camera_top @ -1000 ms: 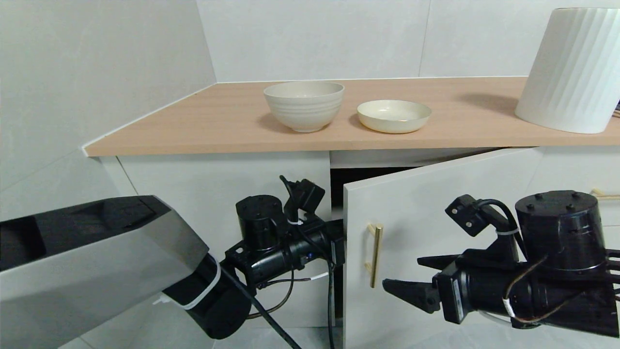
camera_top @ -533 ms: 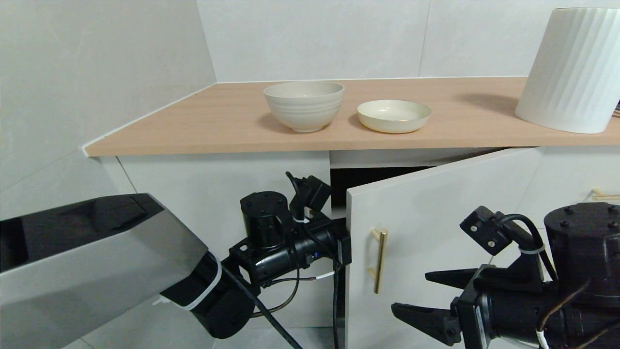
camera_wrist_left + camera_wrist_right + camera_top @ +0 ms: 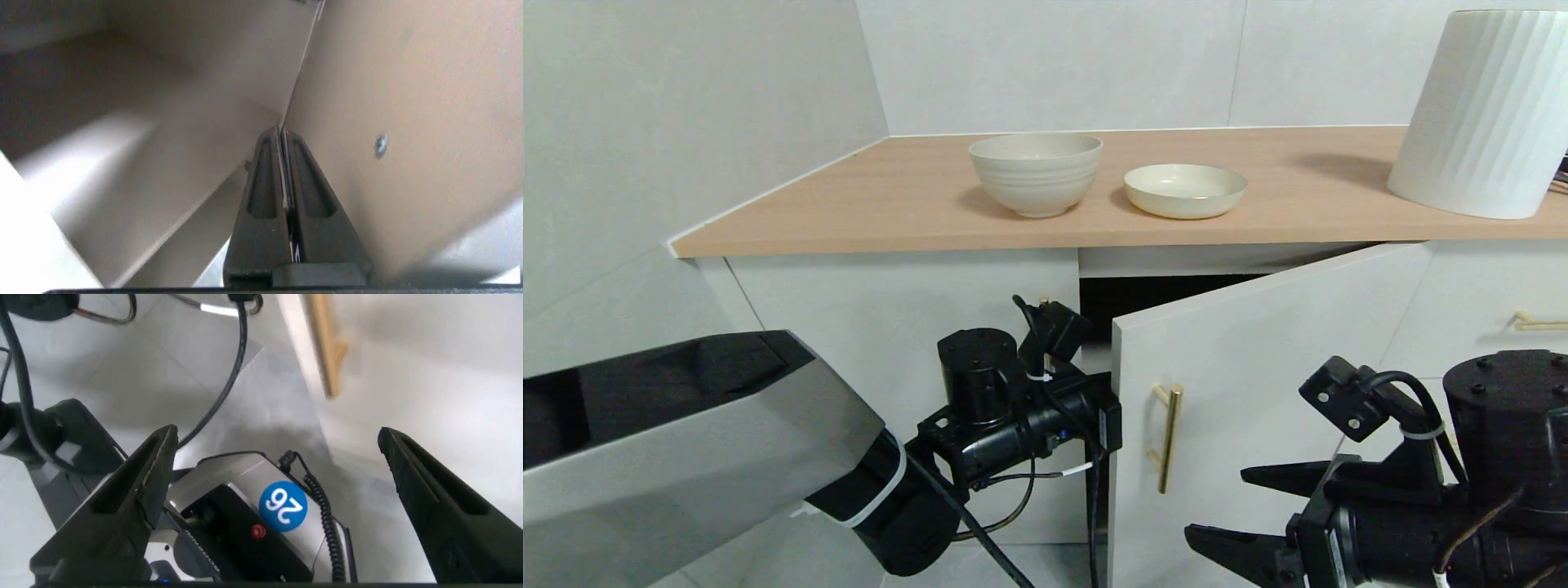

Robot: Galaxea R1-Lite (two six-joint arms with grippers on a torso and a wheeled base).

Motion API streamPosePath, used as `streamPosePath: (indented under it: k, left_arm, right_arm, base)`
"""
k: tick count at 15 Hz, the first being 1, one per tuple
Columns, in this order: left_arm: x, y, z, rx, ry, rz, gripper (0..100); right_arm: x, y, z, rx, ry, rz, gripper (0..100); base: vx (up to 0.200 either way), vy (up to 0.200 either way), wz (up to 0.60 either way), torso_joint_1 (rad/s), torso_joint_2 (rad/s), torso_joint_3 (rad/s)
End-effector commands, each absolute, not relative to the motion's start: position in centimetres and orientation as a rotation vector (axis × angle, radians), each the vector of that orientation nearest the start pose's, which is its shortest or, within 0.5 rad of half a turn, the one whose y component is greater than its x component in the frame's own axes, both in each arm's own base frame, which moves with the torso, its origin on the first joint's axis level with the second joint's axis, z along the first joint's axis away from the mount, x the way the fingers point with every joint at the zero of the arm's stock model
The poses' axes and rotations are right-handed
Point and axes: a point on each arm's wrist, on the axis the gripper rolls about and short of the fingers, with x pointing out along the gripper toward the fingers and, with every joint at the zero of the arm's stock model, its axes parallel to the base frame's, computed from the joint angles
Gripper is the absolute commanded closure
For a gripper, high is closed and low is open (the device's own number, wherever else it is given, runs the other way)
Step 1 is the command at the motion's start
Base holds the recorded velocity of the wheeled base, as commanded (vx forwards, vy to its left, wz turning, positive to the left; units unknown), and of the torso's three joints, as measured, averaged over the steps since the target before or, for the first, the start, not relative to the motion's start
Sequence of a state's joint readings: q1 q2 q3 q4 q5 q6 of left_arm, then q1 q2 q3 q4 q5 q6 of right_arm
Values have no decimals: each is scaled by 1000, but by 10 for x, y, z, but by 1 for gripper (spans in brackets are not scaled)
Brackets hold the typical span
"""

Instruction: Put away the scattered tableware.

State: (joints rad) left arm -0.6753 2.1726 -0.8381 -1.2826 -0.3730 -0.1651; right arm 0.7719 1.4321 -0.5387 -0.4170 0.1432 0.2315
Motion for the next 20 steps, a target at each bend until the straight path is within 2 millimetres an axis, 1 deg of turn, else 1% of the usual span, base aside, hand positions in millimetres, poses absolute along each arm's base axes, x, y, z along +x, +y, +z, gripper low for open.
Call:
streamPosePath:
  k: [1, 3, 6, 10, 13, 18, 20]
  left_arm:
    - [294, -248, 90, -142, 138, -1047, 100]
    - [295, -249, 89, -143, 142, -1048, 100]
    - [299, -252, 81, -142, 151, -1045, 100]
    - [303, -255, 80, -146, 145, -1041, 100]
    - [304, -257, 80, -147, 142, -1037, 100]
    - [307, -260, 75, -147, 147, -1037, 100]
    - [307, -262, 72, -144, 150, -1033, 100]
  right_arm:
    - [153, 155, 160, 57, 573, 841, 0]
    - [153, 156, 160, 55, 575, 843, 0]
    - [151, 157, 159, 51, 579, 853, 0]
    - [150, 158, 158, 46, 584, 858, 0]
    - [150, 158, 158, 45, 586, 860, 0]
    - [149, 158, 157, 44, 587, 861, 0]
    - [146, 161, 157, 37, 590, 882, 0]
  base:
    - [-200, 0, 0, -2, 2, 12]
    - [-200, 0, 0, -2, 5, 5]
    - [0, 0, 0, 0, 0, 0]
    - [0, 0, 0, 0, 0, 0]
    - [-200, 0, 0, 4, 5, 1]
    - [0, 0, 0, 0, 0, 0]
    - [0, 0, 0, 0, 0, 0]
